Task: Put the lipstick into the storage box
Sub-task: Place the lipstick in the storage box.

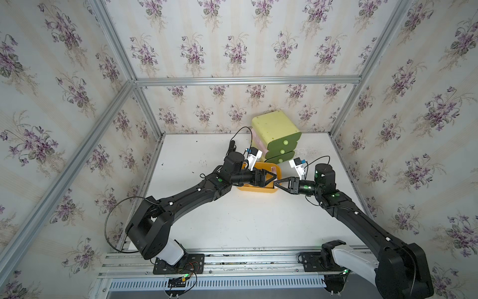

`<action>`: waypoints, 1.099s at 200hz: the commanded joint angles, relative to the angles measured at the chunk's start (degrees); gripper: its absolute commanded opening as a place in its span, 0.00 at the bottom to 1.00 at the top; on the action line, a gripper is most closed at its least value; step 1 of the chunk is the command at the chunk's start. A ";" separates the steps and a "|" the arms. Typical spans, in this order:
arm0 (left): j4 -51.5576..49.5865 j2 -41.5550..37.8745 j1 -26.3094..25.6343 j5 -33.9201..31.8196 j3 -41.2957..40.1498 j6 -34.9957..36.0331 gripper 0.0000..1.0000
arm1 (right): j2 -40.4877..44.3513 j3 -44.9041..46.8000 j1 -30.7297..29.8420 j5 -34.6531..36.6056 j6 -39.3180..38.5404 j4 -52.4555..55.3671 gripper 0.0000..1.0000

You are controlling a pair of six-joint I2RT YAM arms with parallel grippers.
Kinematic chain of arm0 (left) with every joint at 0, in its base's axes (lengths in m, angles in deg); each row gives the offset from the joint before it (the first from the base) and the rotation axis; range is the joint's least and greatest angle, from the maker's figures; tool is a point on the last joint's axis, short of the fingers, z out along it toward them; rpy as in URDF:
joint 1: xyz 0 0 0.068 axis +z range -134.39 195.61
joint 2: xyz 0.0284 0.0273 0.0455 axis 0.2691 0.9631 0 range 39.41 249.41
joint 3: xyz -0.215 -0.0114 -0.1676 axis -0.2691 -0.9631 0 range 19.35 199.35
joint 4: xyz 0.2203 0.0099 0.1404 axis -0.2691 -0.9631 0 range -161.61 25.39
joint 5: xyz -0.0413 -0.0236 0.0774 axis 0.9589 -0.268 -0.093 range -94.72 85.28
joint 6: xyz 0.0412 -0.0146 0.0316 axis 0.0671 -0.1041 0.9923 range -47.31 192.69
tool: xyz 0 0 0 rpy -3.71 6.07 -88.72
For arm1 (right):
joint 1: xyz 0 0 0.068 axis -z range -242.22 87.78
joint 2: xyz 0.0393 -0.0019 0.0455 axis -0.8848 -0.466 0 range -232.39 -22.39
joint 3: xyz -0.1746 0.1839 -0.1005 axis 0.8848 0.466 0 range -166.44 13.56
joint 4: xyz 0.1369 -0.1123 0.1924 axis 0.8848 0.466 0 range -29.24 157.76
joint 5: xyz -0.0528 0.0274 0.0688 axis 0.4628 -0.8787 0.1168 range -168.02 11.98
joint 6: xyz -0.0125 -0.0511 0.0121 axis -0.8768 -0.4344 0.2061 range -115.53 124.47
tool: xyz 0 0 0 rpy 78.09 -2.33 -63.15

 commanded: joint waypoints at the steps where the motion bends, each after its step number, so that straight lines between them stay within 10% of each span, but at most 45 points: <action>1: 0.83 0.89 -0.20 0.82 1.07 0.18 0.83 | 0.16 -0.43 -0.29 -0.49 0.17 -0.33 0.17; 220: 1.28 3.12 -0.97 5.16 1.56 -1.53 0.30 | -0.19 -0.34 -1.96 2.16 1.14 -1.91 0.18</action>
